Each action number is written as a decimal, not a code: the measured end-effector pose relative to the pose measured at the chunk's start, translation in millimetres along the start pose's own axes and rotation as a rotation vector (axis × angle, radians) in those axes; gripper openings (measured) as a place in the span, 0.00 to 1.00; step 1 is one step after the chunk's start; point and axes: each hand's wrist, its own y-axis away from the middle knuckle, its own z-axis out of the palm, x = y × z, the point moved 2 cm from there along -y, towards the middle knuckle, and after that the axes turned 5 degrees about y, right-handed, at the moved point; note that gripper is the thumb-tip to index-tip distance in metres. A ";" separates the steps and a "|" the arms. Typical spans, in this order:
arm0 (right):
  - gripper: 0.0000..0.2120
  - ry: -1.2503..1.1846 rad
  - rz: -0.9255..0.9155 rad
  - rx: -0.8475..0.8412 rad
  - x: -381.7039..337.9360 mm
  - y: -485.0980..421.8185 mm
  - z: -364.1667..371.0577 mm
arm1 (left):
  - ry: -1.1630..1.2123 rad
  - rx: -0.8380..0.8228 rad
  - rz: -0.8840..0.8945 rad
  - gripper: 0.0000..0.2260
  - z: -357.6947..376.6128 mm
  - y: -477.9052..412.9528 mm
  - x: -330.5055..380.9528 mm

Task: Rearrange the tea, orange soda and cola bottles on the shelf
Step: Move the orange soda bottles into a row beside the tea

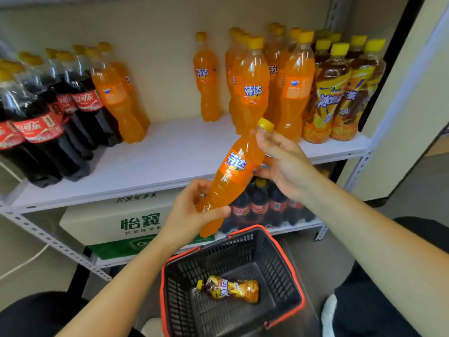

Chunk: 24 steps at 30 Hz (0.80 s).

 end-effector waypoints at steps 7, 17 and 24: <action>0.24 -0.142 -0.011 -0.278 1.1 -1.6 -1.3 | 0.356 -0.136 -0.116 0.17 0.1 -1.5 0.1; 0.27 -0.099 -0.010 -0.073 8.8 -5.3 5.7 | 0.052 0.085 -0.049 0.26 15.1 3.6 5.9; 0.24 -0.105 -0.033 -0.285 11.2 -4.6 4.8 | 0.244 0.107 -0.070 0.19 3.8 3.1 7.5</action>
